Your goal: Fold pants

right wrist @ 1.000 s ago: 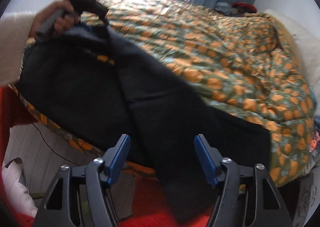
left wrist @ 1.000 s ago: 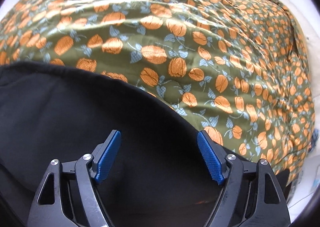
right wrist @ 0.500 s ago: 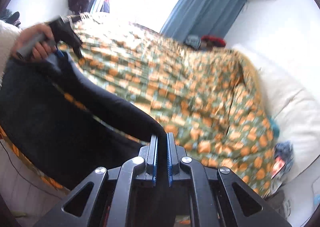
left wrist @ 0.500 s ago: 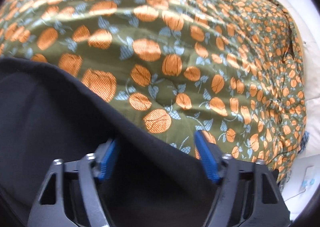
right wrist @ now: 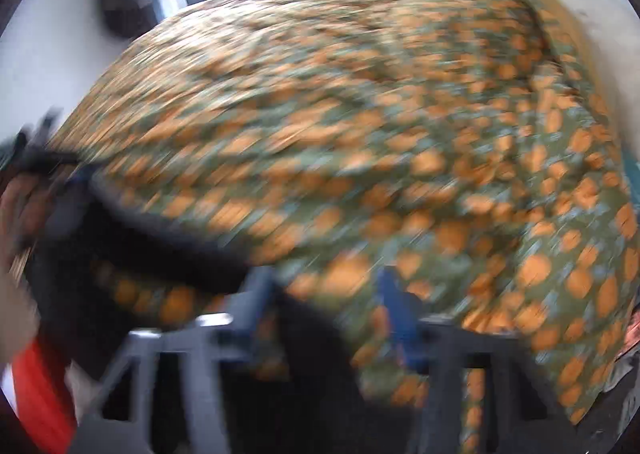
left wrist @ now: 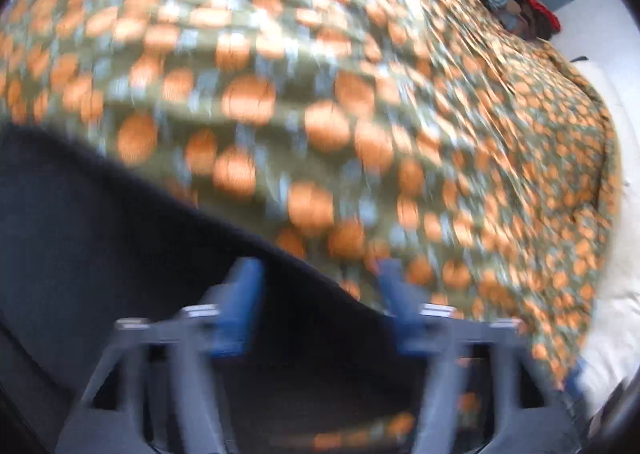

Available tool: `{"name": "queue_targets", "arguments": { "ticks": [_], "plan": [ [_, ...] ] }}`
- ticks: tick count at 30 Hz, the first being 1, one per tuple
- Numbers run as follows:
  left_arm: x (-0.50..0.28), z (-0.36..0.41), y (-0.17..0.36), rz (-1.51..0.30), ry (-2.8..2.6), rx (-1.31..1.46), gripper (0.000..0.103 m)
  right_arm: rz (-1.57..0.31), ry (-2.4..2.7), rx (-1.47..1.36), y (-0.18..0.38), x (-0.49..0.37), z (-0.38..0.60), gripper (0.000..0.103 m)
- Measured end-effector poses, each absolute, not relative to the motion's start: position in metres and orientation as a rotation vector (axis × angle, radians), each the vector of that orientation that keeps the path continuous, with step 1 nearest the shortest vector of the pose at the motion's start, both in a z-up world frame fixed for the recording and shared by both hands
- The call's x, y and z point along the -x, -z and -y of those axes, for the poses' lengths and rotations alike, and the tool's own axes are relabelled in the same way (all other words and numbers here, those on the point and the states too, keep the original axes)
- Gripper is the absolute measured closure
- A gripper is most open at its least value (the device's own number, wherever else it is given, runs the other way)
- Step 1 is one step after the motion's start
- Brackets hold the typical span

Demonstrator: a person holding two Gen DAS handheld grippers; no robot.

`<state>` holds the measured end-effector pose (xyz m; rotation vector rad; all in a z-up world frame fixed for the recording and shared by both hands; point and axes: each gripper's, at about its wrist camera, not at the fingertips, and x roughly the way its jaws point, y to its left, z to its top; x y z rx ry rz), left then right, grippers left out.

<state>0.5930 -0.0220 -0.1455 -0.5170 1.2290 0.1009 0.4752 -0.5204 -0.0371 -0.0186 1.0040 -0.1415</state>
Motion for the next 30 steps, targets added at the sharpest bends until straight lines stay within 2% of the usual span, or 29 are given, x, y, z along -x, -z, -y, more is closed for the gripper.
{"name": "queue_targets", "arguments": {
  "ticks": [3, 6, 11, 17, 19, 21, 22, 25, 26, 27, 28, 29, 30],
  "plan": [
    [-0.589, 0.01, 0.144, -1.19, -0.148, 0.49, 0.024, -0.94, 0.406, -0.019, 0.026, -0.511, 0.587, 0.023],
    [-0.561, -0.001, 0.152, -1.172, -0.11, 0.386, 0.024, -0.818, 0.417, -0.243, 0.029, -0.488, 0.626, 0.024],
    [-0.503, -0.029, 0.175, -1.136, -0.162, 0.231, 0.024, -0.888, 0.257, -0.618, 0.125, -0.449, 0.641, 0.036],
    [-0.448, -0.075, 0.189, -1.127, -0.224, 0.236, 0.025, -0.904, 0.337, -0.839, 0.209, -0.46, 0.655, 0.036],
    [-0.434, -0.089, 0.182, -1.093, -0.202, 0.224, 0.028, -0.948, 0.393, -0.853, 0.22, -0.471, 0.656, 0.047],
    [-0.427, -0.097, 0.176, -1.088, -0.255, 0.192, 0.026, -0.929, 0.424, -0.739, 0.2, -0.484, 0.648, 0.08],
    [-0.423, -0.103, 0.171, -1.076, -0.286, 0.18, 0.026, -0.879, 0.394, -0.648, 0.178, -0.493, 0.64, 0.084],
    [-0.411, -0.115, 0.16, -1.003, -0.261, 0.196, 0.016, -0.815, 0.402, -0.365, 0.139, -0.514, 0.62, 0.083],
    [-0.41, -0.115, 0.161, -0.998, -0.265, 0.18, 0.013, -0.835, 0.422, -0.288, 0.137, -0.521, 0.614, 0.077],
    [-0.41, -0.114, 0.164, -1.0, -0.277, 0.142, 0.013, -0.875, 0.451, -0.219, 0.14, -0.528, 0.607, 0.057],
    [-0.409, -0.113, 0.169, -1.005, -0.294, 0.099, 0.013, -0.932, 0.498, -0.163, 0.144, -0.533, 0.603, 0.046],
    [-0.409, -0.111, 0.174, -1.013, -0.32, 0.055, 0.014, -0.947, 0.54, -0.119, 0.144, -0.532, 0.598, 0.041],
    [-0.407, -0.112, 0.177, -1.015, -0.332, 0.037, 0.014, -0.923, 0.556, -0.089, 0.14, -0.524, 0.593, 0.041]
  ]
}}
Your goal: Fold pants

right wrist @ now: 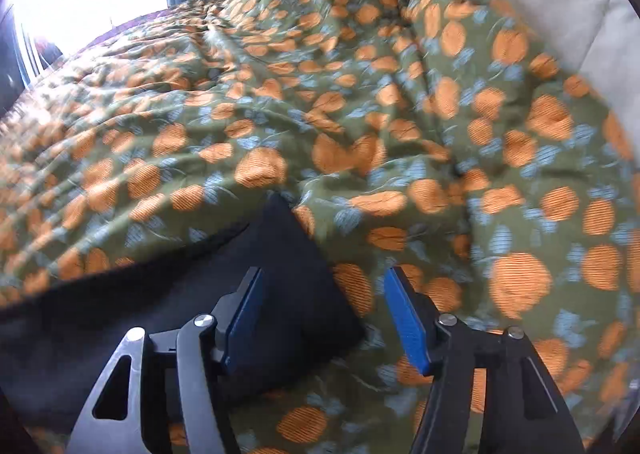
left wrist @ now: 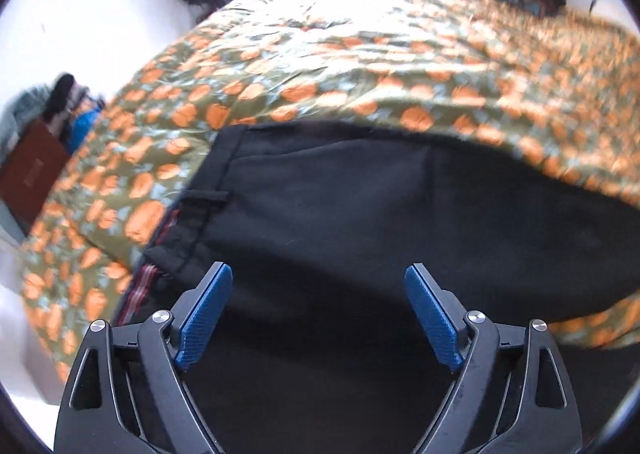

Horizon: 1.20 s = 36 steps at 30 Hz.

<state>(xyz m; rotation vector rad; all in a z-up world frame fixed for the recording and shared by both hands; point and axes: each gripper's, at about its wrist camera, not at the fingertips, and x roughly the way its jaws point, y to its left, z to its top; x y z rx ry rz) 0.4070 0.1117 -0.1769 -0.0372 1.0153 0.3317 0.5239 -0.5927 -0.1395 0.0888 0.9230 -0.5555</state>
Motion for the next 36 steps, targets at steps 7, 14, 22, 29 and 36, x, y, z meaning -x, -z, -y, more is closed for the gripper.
{"name": "queue_targets", "arguments": {
  "ticks": [7, 14, 22, 29, 36],
  "plan": [
    [-0.421, -0.118, 0.173, -0.969, -0.261, 0.077, 0.013, -0.82, 0.178, -0.171, 0.12, -0.507, 0.489, 0.035],
    [-0.435, -0.111, 0.231, -1.068, -0.309, -0.037, 0.001, -0.922, -0.264, -0.406, 0.157, -0.534, 0.35, 0.033],
    [-0.405, -0.113, 0.196, -1.001, -0.301, 0.025, 0.003, -1.126, -0.316, -0.503, 0.221, -0.535, 0.282, 0.031],
    [-0.348, -0.075, 0.181, -0.986, -0.194, 0.021, 0.003, -1.004, -0.338, -0.297, 0.16, -0.465, 0.287, 0.028],
    [-0.306, -0.008, 0.222, -1.081, -0.09, -0.056, 0.002, -1.081, -0.506, -0.302, 0.178, -0.361, 0.255, 0.027]
  ]
}}
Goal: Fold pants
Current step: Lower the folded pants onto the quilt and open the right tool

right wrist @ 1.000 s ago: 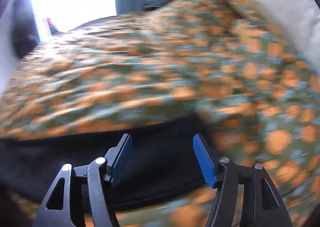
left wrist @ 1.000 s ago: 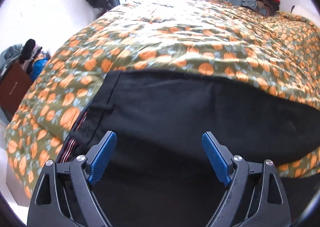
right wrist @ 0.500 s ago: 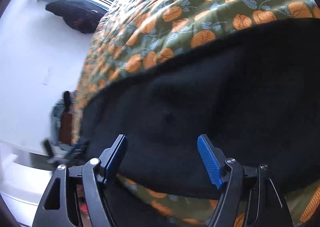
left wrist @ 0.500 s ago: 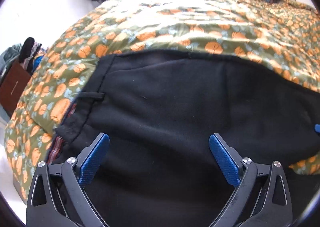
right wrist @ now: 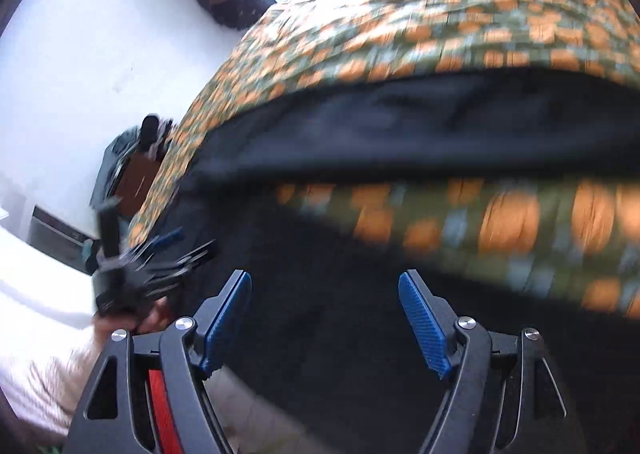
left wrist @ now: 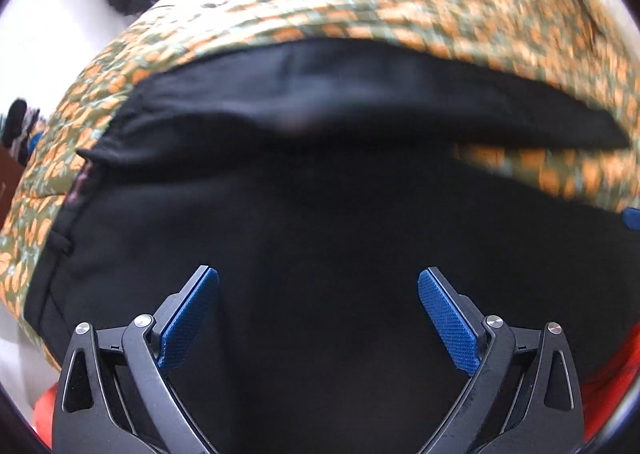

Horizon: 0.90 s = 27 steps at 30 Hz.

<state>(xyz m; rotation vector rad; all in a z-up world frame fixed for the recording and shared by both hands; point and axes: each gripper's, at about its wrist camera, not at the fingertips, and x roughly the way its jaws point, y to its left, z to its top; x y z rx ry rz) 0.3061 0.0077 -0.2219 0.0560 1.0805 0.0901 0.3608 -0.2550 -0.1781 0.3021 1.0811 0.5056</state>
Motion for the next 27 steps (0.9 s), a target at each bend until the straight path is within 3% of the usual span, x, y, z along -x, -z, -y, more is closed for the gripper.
{"name": "queue_targets", "arguments": {
  "ticks": [6, 18, 23, 27],
  "plan": [
    [-0.297, -0.005, 0.231, -1.079, -0.102, -0.027, 0.0, -1.244, -0.389, -0.336, 0.229, -0.305, 0.287, 0.027],
    [-0.297, -0.01, 0.23, -1.091, -0.127, -0.031, 0.001, -1.143, 0.391, -0.646, 0.215, -0.202, 0.559, 0.027],
    [-0.304, -0.011, 0.2, -1.035, -0.131, -0.013, 0.001, -1.053, 0.278, -0.565, 0.173, -0.236, 0.525, 0.024],
    [-0.342, -0.012, 0.162, -0.957, -0.135, 0.003, 0.001, -1.001, 0.02, -0.495, 0.15, -0.323, 0.435, 0.024]
  ]
}}
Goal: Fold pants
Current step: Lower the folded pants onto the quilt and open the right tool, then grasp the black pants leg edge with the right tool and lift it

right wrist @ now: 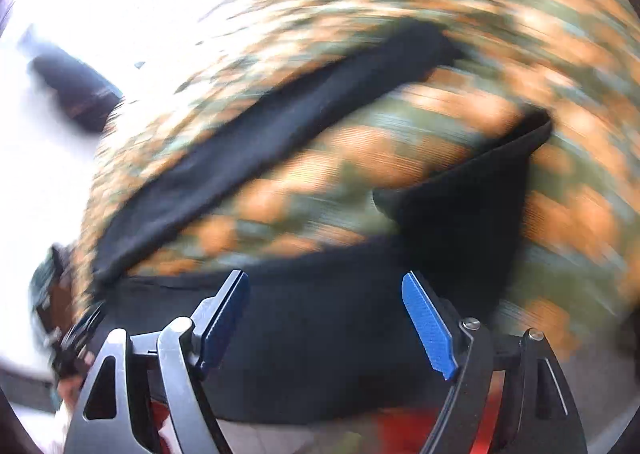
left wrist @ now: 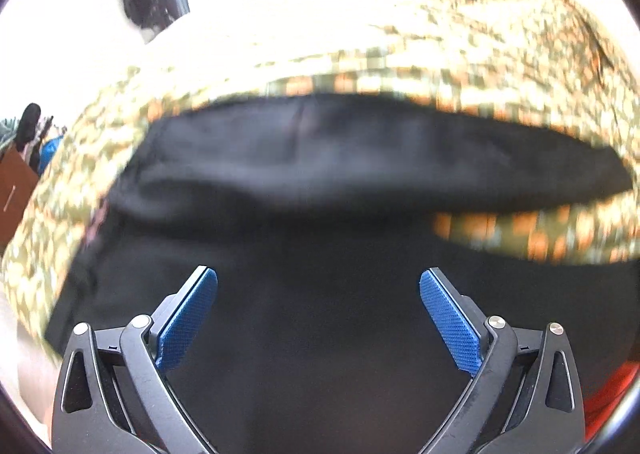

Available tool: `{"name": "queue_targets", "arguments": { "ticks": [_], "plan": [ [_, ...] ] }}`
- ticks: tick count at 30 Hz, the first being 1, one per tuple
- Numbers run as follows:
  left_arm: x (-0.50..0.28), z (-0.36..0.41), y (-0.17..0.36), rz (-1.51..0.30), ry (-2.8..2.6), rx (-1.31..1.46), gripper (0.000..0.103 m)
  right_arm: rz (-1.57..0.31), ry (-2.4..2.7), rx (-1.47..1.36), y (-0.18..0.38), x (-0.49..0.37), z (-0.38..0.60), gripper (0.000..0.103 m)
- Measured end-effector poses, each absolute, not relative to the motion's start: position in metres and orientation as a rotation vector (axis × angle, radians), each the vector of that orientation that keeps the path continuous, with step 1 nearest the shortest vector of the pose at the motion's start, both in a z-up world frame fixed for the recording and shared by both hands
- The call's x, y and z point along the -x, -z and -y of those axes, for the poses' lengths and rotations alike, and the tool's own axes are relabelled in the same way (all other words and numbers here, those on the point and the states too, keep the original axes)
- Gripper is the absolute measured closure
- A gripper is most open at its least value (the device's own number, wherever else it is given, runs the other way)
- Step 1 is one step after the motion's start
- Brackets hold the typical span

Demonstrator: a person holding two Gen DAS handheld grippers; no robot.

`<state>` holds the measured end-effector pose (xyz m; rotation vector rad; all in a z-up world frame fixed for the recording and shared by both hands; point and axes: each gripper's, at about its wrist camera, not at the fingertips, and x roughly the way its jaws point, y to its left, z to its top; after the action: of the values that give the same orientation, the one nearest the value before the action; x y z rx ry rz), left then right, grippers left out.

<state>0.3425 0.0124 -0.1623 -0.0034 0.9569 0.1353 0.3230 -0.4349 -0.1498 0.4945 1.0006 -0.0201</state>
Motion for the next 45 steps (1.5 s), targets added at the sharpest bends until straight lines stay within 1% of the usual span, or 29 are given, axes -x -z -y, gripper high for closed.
{"name": "queue_targets", "arguments": {
  "ticks": [4, 6, 8, 12, 15, 18, 22, 25, 26, 28, 31, 36, 40, 41, 43, 44, 45],
  "plan": [
    [-0.402, -0.015, 0.147, -0.908, -0.191, 0.026, 0.001, -0.931, -0.173, -0.354, 0.138, -0.406, 0.361, 0.024],
    [-0.428, -0.02, 0.155, -0.938, -0.211, 0.06, 0.001, -0.907, -0.251, -0.293, 0.14, -0.447, 0.332, 0.024],
    [-0.449, -0.024, 0.174, -0.985, -0.236, 0.108, 0.001, -0.927, -0.297, -0.25, 0.152, -0.484, 0.317, 0.024],
    [-0.461, -0.026, 0.216, -1.078, -0.291, 0.089, 0.001, -1.025, -0.314, -0.166, 0.191, -0.528, 0.312, 0.024],
    [-0.455, -0.025, 0.231, -1.059, -0.28, 0.03, 0.001, -1.061, -0.259, -0.136, 0.214, -0.546, 0.345, 0.024],
    [-0.449, -0.018, 0.234, -1.028, -0.28, -0.025, 0.001, -1.046, -0.194, -0.179, 0.227, -0.548, 0.414, 0.025],
    [-0.449, -0.018, 0.235, -1.023, -0.279, -0.019, 0.001, -0.98, 0.012, -0.241, 0.218, -0.525, 0.532, 0.025],
    [-0.451, -0.02, 0.238, -1.011, -0.277, -0.024, 0.001, -0.922, 0.24, -0.388, 0.201, -0.499, 0.623, 0.029],
    [-0.451, -0.021, 0.239, -1.005, -0.281, -0.027, 0.001, -0.897, 0.277, -0.44, 0.194, -0.493, 0.64, 0.031],
    [-0.451, -0.019, 0.24, -0.995, -0.289, -0.032, 0.001, -0.855, 0.328, -0.584, 0.185, -0.48, 0.671, 0.031],
    [-0.451, -0.018, 0.24, -0.991, -0.297, -0.032, 0.001, -0.875, 0.312, -0.75, 0.189, -0.474, 0.681, 0.031],
    [-0.452, -0.019, 0.24, -0.991, -0.296, -0.032, 0.001, -0.903, 0.389, -0.941, 0.213, -0.452, 0.655, 0.031],
    [-0.453, -0.017, 0.242, -0.99, -0.307, -0.043, 0.001, -0.838, 0.34, -0.877, 0.218, -0.474, 0.645, 0.031],
    [-0.452, -0.017, 0.242, -0.988, -0.306, -0.045, 0.001, -0.833, 0.337, -0.857, 0.22, -0.481, 0.647, 0.032],
    [-0.452, -0.017, 0.243, -0.984, -0.303, -0.043, 0.001, -0.853, 0.377, -0.785, 0.221, -0.493, 0.649, 0.067],
    [-0.451, -0.017, 0.243, -0.983, -0.302, -0.043, 0.001, -0.843, 0.374, -0.77, 0.218, -0.494, 0.648, 0.082],
    [-0.451, -0.018, 0.243, -0.983, -0.301, -0.042, 0.001, -0.817, 0.355, -0.761, 0.212, -0.493, 0.645, 0.092]
  ]
}}
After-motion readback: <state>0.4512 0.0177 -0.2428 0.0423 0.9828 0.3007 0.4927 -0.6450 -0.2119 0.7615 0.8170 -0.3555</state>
